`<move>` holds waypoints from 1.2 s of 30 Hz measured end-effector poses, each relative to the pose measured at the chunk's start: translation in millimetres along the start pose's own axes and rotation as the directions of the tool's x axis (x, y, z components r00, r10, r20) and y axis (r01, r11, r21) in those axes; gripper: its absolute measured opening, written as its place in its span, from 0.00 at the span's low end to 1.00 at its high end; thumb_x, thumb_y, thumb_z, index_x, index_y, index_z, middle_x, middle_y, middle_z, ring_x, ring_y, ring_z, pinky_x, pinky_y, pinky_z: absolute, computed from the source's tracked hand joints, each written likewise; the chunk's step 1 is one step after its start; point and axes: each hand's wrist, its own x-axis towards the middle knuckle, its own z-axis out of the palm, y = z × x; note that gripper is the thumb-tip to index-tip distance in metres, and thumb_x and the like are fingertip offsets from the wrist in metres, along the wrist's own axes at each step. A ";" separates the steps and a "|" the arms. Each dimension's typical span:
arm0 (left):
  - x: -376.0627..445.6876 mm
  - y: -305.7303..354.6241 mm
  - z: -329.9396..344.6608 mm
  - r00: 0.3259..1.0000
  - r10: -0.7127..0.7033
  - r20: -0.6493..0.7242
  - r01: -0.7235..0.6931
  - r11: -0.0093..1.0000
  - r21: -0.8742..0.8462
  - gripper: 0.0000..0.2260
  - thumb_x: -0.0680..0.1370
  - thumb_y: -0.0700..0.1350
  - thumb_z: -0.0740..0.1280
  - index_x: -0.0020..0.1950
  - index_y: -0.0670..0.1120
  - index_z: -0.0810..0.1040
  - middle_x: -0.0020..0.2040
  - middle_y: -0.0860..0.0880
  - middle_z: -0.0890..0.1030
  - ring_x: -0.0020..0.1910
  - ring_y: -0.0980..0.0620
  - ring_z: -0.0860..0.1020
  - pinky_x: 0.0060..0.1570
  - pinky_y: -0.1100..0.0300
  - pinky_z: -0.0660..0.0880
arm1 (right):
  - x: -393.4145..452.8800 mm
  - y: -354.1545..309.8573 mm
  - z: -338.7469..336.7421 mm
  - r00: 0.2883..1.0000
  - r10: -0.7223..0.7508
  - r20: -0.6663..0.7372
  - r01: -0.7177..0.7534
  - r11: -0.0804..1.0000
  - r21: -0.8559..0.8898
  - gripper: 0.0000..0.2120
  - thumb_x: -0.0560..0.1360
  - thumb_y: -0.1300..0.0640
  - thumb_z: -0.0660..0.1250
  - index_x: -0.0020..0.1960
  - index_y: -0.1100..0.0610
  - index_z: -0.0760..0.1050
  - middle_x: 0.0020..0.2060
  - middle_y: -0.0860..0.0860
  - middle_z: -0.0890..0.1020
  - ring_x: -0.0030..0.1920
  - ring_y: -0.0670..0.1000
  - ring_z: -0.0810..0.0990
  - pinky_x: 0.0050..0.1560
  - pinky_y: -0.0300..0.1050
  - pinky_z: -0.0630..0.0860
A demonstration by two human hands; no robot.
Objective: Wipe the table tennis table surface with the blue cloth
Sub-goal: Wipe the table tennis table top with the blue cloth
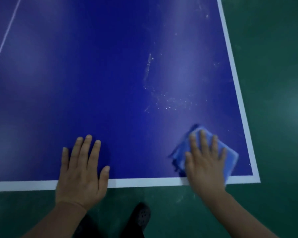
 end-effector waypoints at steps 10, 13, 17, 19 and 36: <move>-1.7 3.5 -0.8 0.991 -0.046 -0.122 0.042 0.998 -0.040 0.31 0.82 0.58 0.49 0.73 0.37 0.68 0.75 0.35 0.66 0.74 0.33 0.64 0.74 0.34 0.54 | 119.8 -165.7 -9.5 0.857 -0.516 -0.006 0.516 0.856 0.038 0.26 0.83 0.44 0.43 0.80 0.45 0.52 0.80 0.48 0.52 0.80 0.61 0.47 0.74 0.70 0.43; -1.9 2.7 -2.4 0.998 -0.050 -0.043 0.049 0.999 -0.022 0.32 0.82 0.59 0.46 0.72 0.38 0.71 0.75 0.35 0.67 0.75 0.34 0.63 0.74 0.33 0.53 | 176.5 -42.5 -20.9 0.986 -0.153 -0.065 0.153 0.988 0.001 0.29 0.80 0.44 0.40 0.80 0.45 0.53 0.80 0.48 0.55 0.79 0.62 0.52 0.73 0.71 0.50; -0.6 3.3 -2.5 0.999 -0.042 -0.033 0.042 0.999 -0.009 0.32 0.82 0.59 0.46 0.72 0.37 0.72 0.74 0.35 0.67 0.75 0.34 0.63 0.74 0.33 0.53 | 209.6 65.4 -50.8 0.972 0.232 -0.024 -0.228 0.967 0.112 0.26 0.83 0.47 0.44 0.80 0.47 0.50 0.80 0.47 0.51 0.79 0.59 0.49 0.74 0.70 0.49; -0.9 3.7 -2.3 0.997 -0.037 -0.063 0.037 0.999 -0.011 0.32 0.82 0.59 0.47 0.71 0.37 0.72 0.74 0.34 0.67 0.74 0.33 0.63 0.74 0.33 0.53 | 180.6 58.1 -44.1 0.971 0.226 -0.075 -0.221 0.972 0.075 0.26 0.82 0.46 0.43 0.79 0.48 0.53 0.80 0.50 0.54 0.78 0.60 0.52 0.72 0.70 0.53; -0.8 -0.6 7.2 0.994 -0.034 -0.107 0.031 0.999 -0.027 0.30 0.80 0.57 0.51 0.70 0.35 0.72 0.73 0.32 0.66 0.73 0.30 0.61 0.69 0.28 0.59 | 148.7 96.5 -36.2 0.993 0.098 -0.060 -0.096 0.995 0.028 0.27 0.82 0.44 0.42 0.80 0.46 0.51 0.80 0.47 0.53 0.79 0.58 0.51 0.74 0.64 0.53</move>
